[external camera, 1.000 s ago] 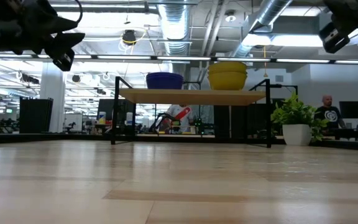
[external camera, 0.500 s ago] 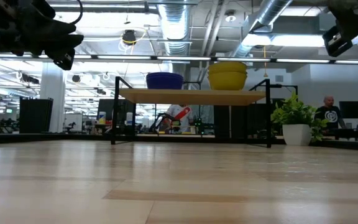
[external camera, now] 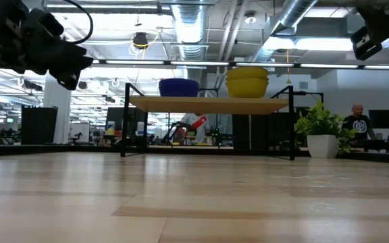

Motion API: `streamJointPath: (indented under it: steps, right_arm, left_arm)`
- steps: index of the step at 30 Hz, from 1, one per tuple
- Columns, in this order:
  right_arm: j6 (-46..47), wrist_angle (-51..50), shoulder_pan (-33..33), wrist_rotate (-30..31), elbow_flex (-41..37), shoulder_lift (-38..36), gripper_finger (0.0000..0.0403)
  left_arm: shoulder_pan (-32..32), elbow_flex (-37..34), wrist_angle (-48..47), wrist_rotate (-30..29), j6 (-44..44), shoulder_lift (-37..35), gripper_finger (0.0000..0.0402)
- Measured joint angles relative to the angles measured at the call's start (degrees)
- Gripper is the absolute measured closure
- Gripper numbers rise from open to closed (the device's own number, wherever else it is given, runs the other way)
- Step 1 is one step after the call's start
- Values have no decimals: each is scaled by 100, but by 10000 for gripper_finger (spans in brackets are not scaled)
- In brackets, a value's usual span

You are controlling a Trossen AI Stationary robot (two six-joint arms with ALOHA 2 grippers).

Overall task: Pick & Place Mini bowls
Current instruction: Return to Home Position

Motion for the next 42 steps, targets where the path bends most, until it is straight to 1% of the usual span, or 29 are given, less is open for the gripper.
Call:
streamJointPath:
  steps: [3, 5, 42]
  right_arm:
    - [-5, -2, 0, 0, 0, 0, 225]
    - [-9, -3, 2, -3, 0, 0, 226]
    - [-11, -2, 2, -12, 0, 0, 227]
  left_arm:
    - [0, -14, -17, -358, 19, 0, 275]
    - [0, -68, -42, -427, 21, -1, 275]
    - [0, -70, 25, -430, 2, 74, 275]
